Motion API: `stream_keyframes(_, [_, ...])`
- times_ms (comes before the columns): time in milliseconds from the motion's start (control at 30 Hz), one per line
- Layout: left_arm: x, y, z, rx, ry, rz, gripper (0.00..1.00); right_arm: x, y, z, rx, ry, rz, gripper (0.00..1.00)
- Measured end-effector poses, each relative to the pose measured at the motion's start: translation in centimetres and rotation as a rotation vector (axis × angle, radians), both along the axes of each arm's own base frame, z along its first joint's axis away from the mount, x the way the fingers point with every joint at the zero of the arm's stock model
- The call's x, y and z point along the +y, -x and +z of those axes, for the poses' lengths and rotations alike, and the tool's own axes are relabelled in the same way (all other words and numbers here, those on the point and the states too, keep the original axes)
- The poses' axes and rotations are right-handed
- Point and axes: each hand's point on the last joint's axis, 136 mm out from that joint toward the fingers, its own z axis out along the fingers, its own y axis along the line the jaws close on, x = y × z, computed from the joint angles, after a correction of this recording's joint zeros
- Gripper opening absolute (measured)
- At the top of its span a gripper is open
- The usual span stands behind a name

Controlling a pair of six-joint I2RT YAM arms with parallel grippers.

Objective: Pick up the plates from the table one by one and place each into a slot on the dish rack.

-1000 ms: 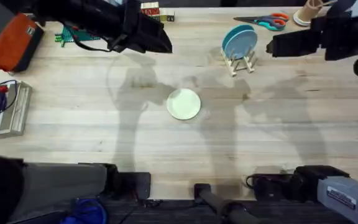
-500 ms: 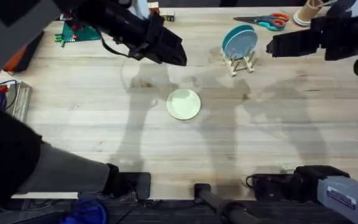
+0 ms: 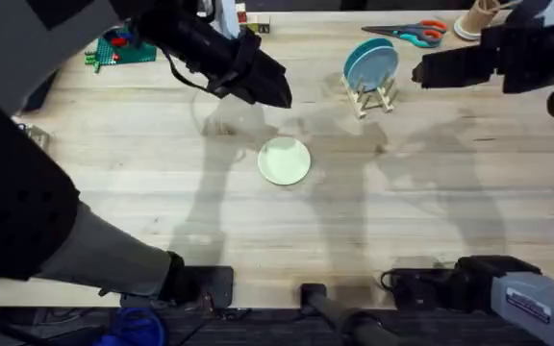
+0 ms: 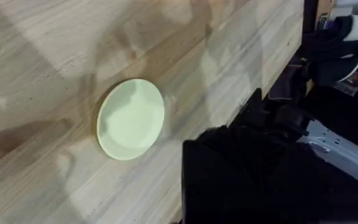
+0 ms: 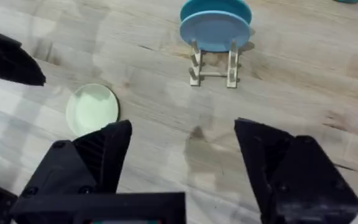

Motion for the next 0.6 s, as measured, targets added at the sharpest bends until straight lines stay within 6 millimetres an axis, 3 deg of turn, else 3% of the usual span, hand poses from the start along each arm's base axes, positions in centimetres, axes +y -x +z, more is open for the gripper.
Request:
stream_keyframes(433, [-0.4,0.2,-0.1,-0.023,0.002,-0.027,0.043,0.0,0.0,0.0,0.000,0.000,0.000,0.995])
stream_keyframes(600, [-0.5,0.5,-1.1,-0.014,0.001,-0.032,0.043,0.0,0.0,0.0,0.000,0.000,0.000,0.995])
